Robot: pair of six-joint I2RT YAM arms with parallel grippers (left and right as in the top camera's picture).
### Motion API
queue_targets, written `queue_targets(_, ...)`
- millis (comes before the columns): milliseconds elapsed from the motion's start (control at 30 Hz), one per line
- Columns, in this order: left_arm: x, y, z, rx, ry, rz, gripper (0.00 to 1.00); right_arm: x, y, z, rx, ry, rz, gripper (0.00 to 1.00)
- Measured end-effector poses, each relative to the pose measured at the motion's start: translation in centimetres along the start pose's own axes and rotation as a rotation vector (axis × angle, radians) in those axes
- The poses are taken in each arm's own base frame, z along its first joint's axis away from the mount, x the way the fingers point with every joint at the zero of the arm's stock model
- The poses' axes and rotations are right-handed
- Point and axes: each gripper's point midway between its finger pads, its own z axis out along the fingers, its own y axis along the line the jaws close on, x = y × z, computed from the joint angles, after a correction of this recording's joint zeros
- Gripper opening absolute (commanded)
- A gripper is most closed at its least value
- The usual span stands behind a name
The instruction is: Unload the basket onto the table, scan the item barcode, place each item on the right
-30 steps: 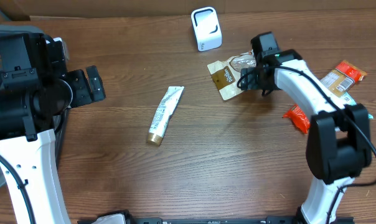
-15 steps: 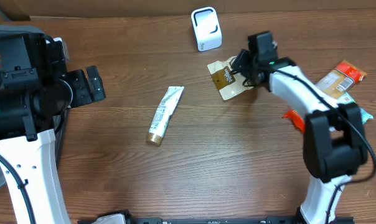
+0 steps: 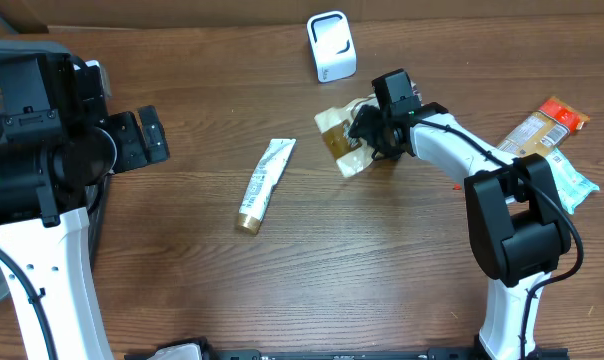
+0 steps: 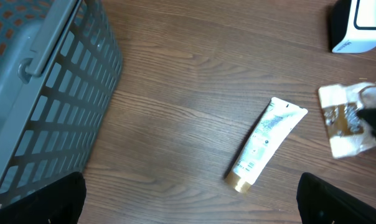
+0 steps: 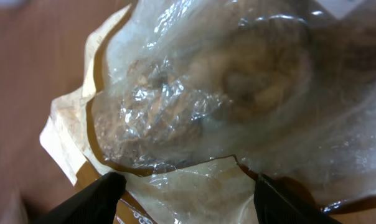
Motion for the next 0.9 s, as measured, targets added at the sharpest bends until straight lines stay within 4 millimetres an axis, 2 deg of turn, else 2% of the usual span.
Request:
queue_targets(100, 0.0, 0.0, 0.0, 0.0, 0.0, 0.0, 1.0, 2.5, 0.2, -0.4, -0.031, 0.118, -0.102, 0.72)
queue_targets(200, 0.0, 0.0, 0.0, 0.0, 0.0, 0.0, 0.99, 5.0, 0.2, -1.3, -0.07, 0.25, -0.212, 0.81)
queue_targets(300, 0.0, 0.0, 0.0, 0.0, 0.0, 0.0, 1.0, 7.6, -1.4, -2.9, -0.043, 0.4, -0.334, 0.88)
queue_targets(367, 0.0, 0.0, 0.0, 0.0, 0.0, 0.0, 1.0, 8.2, -2.9, -3.7, 0.002, 0.45, -0.394, 0.9)
queue_targets(467, 0.0, 0.0, 0.0, 0.0, 0.0, 0.0, 1.0, 6.8, -5.3, -4.4, 0.082, 0.444, -0.46, 0.92)
queue_targets(533, 0.0, 0.0, 0.0, 0.0, 0.0, 0.0, 1.0, 4.6, -6.5, -4.6, 0.117, 0.395, -0.507, 0.93)
queue_targets(700, 0.0, 0.0, 0.0, 0.0, 0.0, 0.0, 0.99, 2.0, -7.3, -4.9, 0.135, 0.333, -0.561, 0.93)
queue_targets(900, 0.0, 0.0, 0.0, 0.0, 0.0, 0.0, 1.0, 0.5, -6.4, -6.0, 0.087, 0.283, -0.515, 0.94)
